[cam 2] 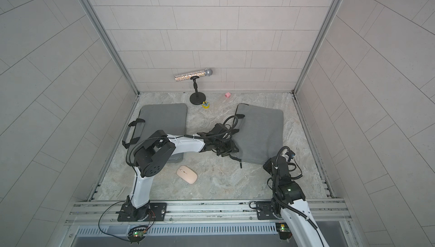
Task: Put the mouse into the laptop bag
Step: Adjust the zippered laptop bag at the center of the board.
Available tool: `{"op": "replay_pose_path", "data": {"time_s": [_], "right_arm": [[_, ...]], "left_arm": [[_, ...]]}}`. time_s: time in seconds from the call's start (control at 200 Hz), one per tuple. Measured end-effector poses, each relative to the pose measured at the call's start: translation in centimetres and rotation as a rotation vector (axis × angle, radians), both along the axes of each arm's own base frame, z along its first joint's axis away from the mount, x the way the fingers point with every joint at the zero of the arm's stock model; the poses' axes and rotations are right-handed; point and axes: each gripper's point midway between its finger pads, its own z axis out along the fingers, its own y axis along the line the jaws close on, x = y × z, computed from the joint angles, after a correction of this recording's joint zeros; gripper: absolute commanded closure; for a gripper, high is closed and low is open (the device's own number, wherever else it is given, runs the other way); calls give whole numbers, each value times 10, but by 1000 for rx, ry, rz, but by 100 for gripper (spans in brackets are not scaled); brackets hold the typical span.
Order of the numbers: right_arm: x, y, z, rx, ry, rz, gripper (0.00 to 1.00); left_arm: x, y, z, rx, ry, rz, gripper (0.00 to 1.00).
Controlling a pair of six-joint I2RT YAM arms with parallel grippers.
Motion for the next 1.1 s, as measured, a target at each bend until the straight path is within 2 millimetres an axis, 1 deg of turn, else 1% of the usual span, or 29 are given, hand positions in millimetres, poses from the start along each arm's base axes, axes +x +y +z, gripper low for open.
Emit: {"op": "replay_pose_path", "data": {"time_s": [0.02,0.04,0.105,0.19,0.255,0.29,0.365,0.385,0.415,0.46,0.465,0.485,0.5,0.52,0.535,0.59,0.61,0.63,0.645,0.665,0.711,0.761,0.801,0.841,0.871,0.916,1.006,1.046,1.101], "right_arm": [[-1,2,-2,-3,14,15,36],[-2,3,-3,3,23,23,30],[-1,9,-1,9,33,58,19],[2,14,10,14,19,87,13],[3,16,17,16,14,98,10],[2,16,19,16,16,105,9],[2,19,24,19,12,123,6],[2,20,25,20,11,127,3],[1,22,26,22,10,140,0],[1,27,30,17,11,172,0],[1,27,30,16,11,175,0],[0,30,32,13,16,192,0],[0,34,34,6,20,211,0],[0,37,36,-1,24,229,0],[-1,43,38,-9,26,257,0],[1,60,49,-44,16,339,0],[1,71,55,-60,9,385,0],[2,78,60,-76,-4,412,0],[2,88,64,-89,-13,452,0],[3,95,70,-108,-28,475,0],[1,121,80,-145,-56,564,0],[-1,147,89,-186,-87,638,0],[-3,165,93,-210,-100,682,1],[-3,183,93,-231,-109,717,1],[-2,193,93,-245,-110,732,1],[0,210,86,-273,-94,755,1],[7,240,72,-316,-57,793,1],[11,254,65,-330,-42,811,2],[17,272,61,-327,-39,827,1]], "left_arm": [[3,-2,3,-4,-11,5,13],[5,-3,5,-8,-25,1,12],[8,-4,8,-15,-47,-2,7],[6,2,11,-5,-69,-4,3],[0,13,15,22,-87,-7,3],[-3,21,21,37,-98,-6,3],[-8,38,45,53,-145,2,3],[-9,44,54,54,-167,7,3],[-12,53,69,50,-203,17,3],[-14,70,93,43,-262,45,3],[-14,73,98,42,-275,54,2],[-15,81,107,38,-300,67,2],[-15,91,118,37,-332,91,2],[-16,99,127,33,-357,108,1],[-17,109,138,29,-391,136,0],[-20,140,163,21,-478,216,0],[-21,154,174,18,-515,254,0],[-22,165,180,18,-539,284,0],[-24,175,187,13,-563,311,0],[-26,186,190,18,-583,339,0],[-30,216,200,29,-640,421,0],[-36,246,201,54,-681,501,0],[-43,270,200,81,-709,561,0],[-49,289,198,100,-734,610,0],[-53,302,197,119,-750,646,0],[-60,322,197,135,-780,703,0],[-70,352,193,166,-822,793,0],[-73,362,190,179,-833,824,0],[-77,372,183,203,-838,856,0]]}}
